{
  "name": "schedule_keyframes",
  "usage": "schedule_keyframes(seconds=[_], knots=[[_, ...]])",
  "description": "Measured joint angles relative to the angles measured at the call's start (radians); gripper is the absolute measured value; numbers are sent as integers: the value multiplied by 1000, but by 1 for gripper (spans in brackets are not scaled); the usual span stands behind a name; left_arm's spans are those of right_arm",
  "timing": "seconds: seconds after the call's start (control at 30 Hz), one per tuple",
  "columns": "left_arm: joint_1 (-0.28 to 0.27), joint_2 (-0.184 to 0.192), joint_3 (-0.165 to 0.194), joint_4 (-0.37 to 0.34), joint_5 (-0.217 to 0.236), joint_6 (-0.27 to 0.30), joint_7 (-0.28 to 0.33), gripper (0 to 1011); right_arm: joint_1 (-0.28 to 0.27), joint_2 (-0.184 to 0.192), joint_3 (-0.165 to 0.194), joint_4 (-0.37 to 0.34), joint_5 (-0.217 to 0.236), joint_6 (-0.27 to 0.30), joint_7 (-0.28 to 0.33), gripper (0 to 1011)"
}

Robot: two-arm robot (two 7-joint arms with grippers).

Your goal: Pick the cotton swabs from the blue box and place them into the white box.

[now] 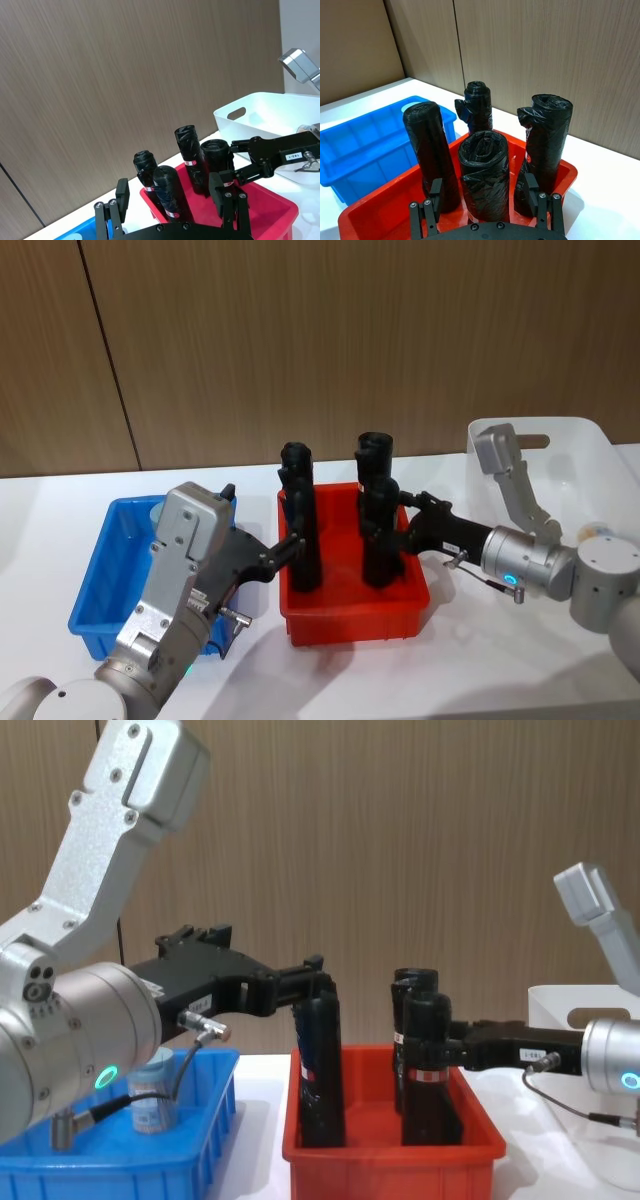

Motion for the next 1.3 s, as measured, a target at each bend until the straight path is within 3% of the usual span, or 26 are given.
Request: schedule_keyframes(seconds=[0.13,0.27,0.6,0.63,0.83,1.13,1.3], knots=[[0,0,0,0,0,0,0,1004,20,-8,-3,36,2,-13,7,1000],[0,0,0,0,0,0,0,1004,39,-17,-5,72,5,-27,14,927],[0,0,0,0,0,0,0,1004,82,-37,-9,156,7,-62,36,654],[0,0,0,0,0,0,0,1004,87,-40,-10,168,7,-68,39,592],[0,0,0,0,0,0,0,1004,106,-48,-10,205,7,-84,47,465],[0,0,0,0,0,0,0,1004,123,-51,-1,220,6,-106,52,413],[0,0,0,0,0,0,0,1004,109,-39,14,154,5,-96,47,390]])
